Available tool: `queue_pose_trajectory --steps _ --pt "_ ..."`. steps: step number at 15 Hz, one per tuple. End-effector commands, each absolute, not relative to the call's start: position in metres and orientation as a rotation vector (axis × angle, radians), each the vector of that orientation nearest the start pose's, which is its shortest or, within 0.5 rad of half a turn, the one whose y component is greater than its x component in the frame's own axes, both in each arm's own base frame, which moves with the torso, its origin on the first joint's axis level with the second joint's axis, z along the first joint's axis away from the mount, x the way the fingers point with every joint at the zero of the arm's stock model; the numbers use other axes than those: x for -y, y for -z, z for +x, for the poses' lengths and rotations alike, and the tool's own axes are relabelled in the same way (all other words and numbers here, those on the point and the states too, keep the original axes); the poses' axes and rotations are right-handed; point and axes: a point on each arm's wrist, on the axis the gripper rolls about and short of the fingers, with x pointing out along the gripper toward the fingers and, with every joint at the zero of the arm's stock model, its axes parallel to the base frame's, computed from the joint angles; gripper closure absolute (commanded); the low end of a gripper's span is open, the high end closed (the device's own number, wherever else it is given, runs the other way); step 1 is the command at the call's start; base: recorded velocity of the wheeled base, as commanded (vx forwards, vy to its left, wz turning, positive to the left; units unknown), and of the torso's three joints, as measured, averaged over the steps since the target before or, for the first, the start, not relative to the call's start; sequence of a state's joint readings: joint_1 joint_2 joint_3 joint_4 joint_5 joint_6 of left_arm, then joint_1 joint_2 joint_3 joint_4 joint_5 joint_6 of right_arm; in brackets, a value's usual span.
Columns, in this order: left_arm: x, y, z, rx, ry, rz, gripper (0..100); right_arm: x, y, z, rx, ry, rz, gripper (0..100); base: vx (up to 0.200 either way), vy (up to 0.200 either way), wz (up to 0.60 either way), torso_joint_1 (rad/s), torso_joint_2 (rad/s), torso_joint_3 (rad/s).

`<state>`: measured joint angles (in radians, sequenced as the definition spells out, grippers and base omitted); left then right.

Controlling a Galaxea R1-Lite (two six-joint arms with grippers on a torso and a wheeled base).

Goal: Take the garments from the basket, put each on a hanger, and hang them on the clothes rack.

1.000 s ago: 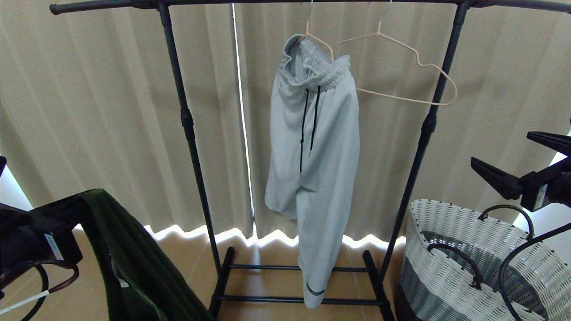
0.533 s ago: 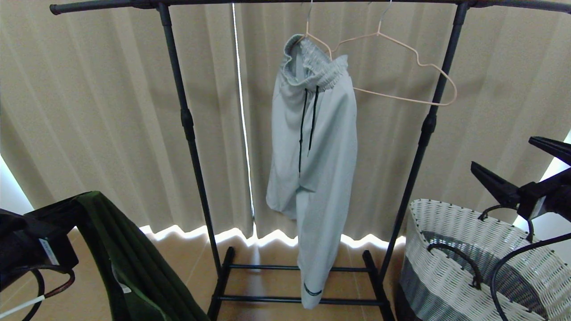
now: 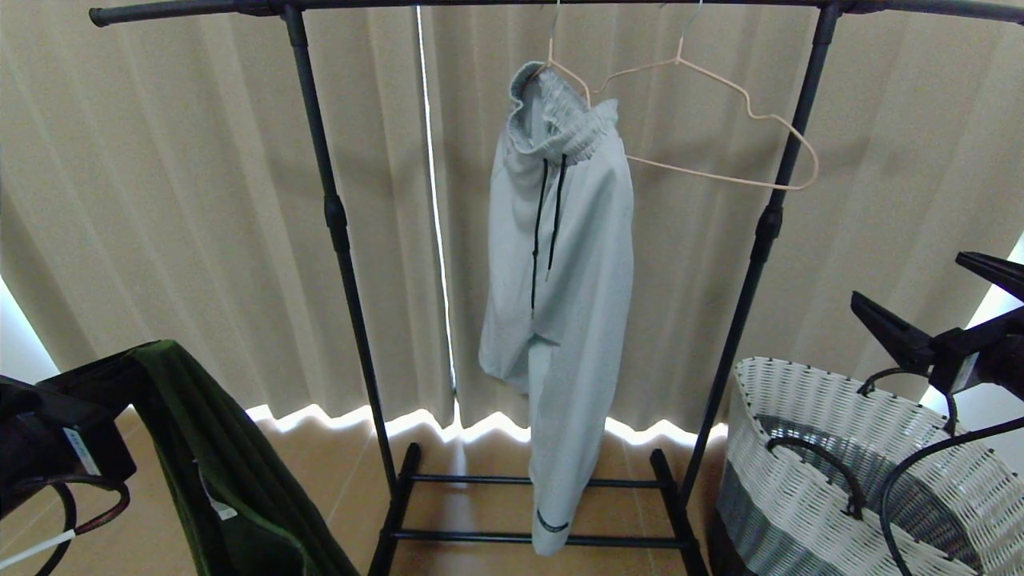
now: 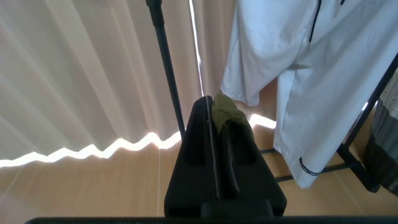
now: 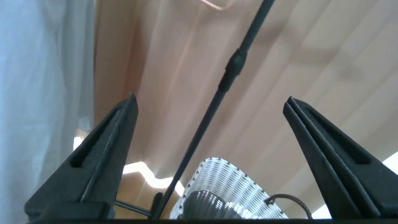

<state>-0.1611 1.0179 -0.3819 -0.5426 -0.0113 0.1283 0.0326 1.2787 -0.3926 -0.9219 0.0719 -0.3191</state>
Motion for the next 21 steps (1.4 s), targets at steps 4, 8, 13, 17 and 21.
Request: queue_pose_trajectory --steps 4,8,13,17,21 --pt "0.021 -0.202 0.129 -0.084 0.178 0.136 100 -0.003 -0.198 0.185 0.022 -0.078 -0.321 0 0.000 0.000 0.00 0.000 0.00 0.000" --pt "0.021 -0.203 0.129 -0.081 0.177 0.135 100 -0.002 -0.197 0.185 0.012 -0.075 -0.324 0 0.000 0.000 0.00 0.026 -0.17 -0.135" --pt "0.021 -0.203 0.127 -0.076 0.177 0.135 100 -0.002 -0.195 0.185 -0.005 -0.077 -0.321 0 0.000 0.000 0.00 0.101 -0.42 -0.319" --pt "0.021 -0.203 0.128 -0.079 0.177 0.135 100 -0.002 -0.192 0.184 -0.016 -0.074 -0.324 0 0.000 0.000 0.00 0.154 -0.47 -0.314" --pt "0.020 -0.203 0.124 -0.070 0.175 0.136 100 -0.002 -0.196 0.188 -0.083 -0.093 -0.318 0 0.000 0.000 0.00 0.173 -0.48 -0.300"
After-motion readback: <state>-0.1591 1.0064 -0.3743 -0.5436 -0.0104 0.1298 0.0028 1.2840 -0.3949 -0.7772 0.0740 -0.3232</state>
